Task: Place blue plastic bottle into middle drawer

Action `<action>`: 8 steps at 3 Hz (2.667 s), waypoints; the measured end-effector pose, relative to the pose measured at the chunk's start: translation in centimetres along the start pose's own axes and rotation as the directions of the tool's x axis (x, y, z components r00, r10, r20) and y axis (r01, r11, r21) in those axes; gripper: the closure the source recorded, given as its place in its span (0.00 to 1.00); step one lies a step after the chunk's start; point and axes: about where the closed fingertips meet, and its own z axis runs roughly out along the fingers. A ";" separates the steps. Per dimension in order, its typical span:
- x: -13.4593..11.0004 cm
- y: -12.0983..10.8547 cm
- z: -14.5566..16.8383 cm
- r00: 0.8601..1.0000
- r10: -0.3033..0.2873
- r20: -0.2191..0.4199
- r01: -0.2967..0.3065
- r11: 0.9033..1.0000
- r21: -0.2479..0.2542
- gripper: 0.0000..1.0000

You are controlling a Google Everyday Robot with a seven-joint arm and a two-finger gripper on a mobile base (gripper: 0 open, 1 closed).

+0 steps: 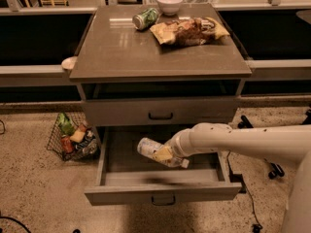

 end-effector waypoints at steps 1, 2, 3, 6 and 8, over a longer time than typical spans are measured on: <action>0.8 -2.5 1.4 0.999 -0.046 0.030 0.044 0.998 0.040 1.00; 1.8 -4.7 3.0 0.997 -0.065 0.052 0.062 0.997 0.053 1.00; 2.8 -6.5 4.8 0.996 -0.047 0.080 0.044 0.998 0.043 1.00; 3.9 -9.6 9.4 0.989 0.015 0.145 -0.009 0.999 -0.044 0.82; 3.9 -9.7 10.3 0.987 0.028 0.157 -0.015 0.996 -0.084 0.35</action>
Offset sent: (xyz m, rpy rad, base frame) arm 0.0577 -0.0511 -0.0608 -0.0138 -0.1368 0.0166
